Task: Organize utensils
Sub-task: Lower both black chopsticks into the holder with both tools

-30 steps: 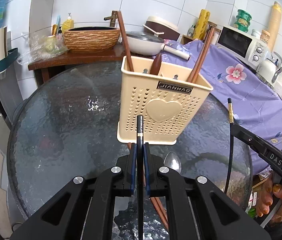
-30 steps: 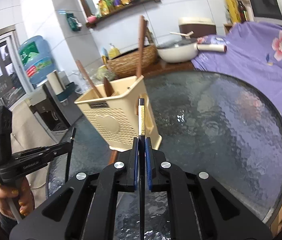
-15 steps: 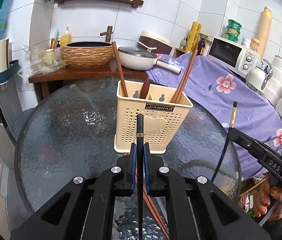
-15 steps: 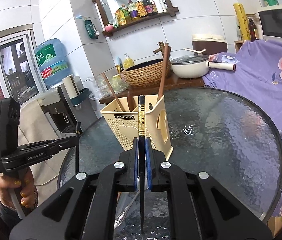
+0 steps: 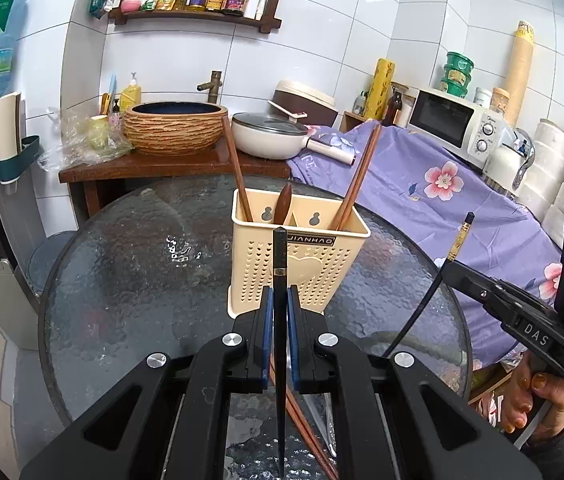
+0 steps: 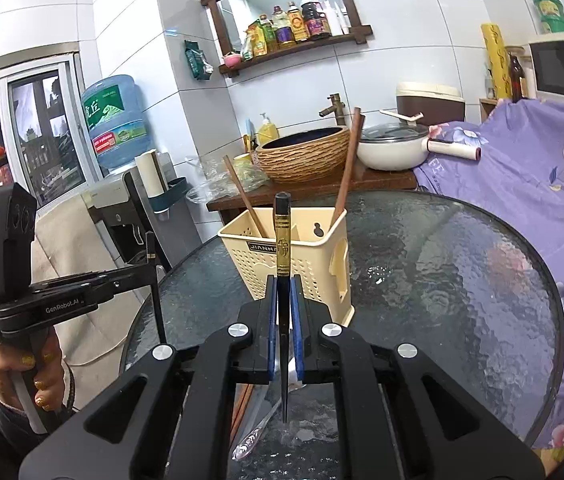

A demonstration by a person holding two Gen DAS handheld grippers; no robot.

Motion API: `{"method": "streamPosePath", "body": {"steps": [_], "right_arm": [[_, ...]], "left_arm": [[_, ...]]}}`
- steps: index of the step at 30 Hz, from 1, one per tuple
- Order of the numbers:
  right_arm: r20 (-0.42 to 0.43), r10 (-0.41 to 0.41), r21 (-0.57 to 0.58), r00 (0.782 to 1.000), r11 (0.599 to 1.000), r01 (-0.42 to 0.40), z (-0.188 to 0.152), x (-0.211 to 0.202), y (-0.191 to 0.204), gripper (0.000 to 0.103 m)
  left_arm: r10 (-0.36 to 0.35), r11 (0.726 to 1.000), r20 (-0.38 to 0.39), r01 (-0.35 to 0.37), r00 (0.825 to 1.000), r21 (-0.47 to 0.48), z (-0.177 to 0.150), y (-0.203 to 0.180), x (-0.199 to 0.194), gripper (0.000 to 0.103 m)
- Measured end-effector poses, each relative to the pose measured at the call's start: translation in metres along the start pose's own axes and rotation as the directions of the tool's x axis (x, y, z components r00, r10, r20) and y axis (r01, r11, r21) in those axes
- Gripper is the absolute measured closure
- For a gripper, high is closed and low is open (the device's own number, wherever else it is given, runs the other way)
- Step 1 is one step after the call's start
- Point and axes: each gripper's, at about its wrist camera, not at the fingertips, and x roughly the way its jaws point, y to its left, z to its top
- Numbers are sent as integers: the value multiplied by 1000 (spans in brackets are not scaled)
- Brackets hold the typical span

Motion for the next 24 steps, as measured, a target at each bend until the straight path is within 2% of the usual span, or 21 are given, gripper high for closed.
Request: {"method": "streamPosePath", "body": {"steps": [10,16,24], "right_arm": [[12,-1,-45,1000,999,2,17,0,12,96],[1,25,-39,1000,999,-25,33,4,15,96],[14,77,-36,997,996,-77,69,-1,23,96]], "left_arm": [[-5,1000,37,5,999,3,14,-1,-7,96],[-22,1000,49,21,999,17,24,-4,-9,96],[-58,997,93,53,994,50,59,-13,-22,96]]}}
